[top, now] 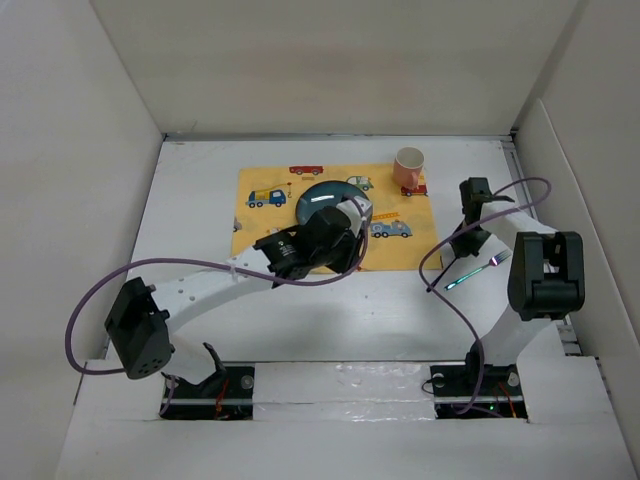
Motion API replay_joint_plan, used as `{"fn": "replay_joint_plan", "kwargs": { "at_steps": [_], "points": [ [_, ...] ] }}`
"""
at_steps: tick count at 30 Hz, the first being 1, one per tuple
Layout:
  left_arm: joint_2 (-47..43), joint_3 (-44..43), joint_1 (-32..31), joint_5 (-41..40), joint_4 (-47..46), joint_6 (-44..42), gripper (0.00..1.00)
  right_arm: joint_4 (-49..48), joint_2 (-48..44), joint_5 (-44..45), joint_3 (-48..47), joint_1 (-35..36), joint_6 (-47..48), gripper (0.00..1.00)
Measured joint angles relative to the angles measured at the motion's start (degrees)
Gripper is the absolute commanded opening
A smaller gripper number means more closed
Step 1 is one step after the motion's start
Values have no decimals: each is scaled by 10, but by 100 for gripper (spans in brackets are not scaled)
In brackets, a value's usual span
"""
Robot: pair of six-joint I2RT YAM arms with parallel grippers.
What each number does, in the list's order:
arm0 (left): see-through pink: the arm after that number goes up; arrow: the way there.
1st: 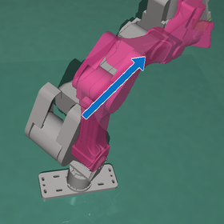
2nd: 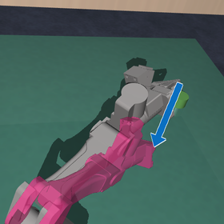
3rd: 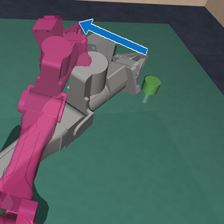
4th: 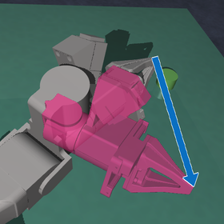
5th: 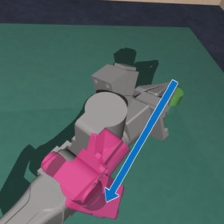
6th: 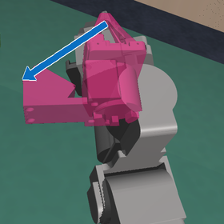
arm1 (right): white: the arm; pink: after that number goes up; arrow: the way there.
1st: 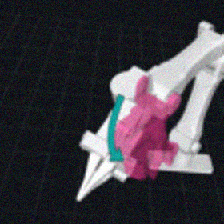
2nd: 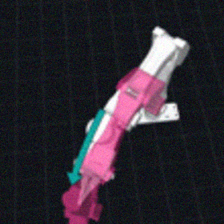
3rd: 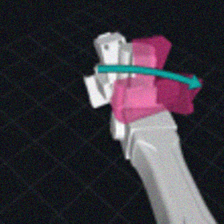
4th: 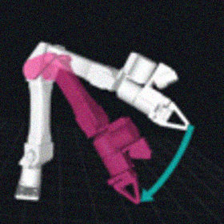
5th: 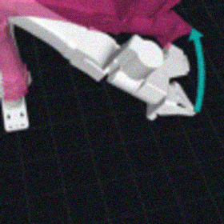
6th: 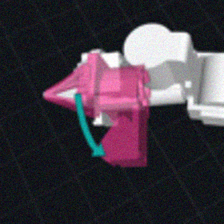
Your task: Set the dinner table for one person
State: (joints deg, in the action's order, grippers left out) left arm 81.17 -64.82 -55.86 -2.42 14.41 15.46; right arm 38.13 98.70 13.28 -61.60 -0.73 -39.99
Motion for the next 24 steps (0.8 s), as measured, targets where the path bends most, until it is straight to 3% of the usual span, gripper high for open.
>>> {"fn": "replay_joint_plan", "kwargs": {
  "at_steps": [8,13,18,24],
  "points": [
    [-24,0,45,0,7,0,24,36,-94,40,-124,5,29,0],
    [-46,-1,97,-1,16,7,24,15,-132,-13,-214,91,83,0],
    [-73,-1,145,-1,18,16,24,19,-68,-84,-266,195,140,0],
    [-90,0,151,-2,26,25,24,56,73,-130,-315,227,173,0]
  ]
}}
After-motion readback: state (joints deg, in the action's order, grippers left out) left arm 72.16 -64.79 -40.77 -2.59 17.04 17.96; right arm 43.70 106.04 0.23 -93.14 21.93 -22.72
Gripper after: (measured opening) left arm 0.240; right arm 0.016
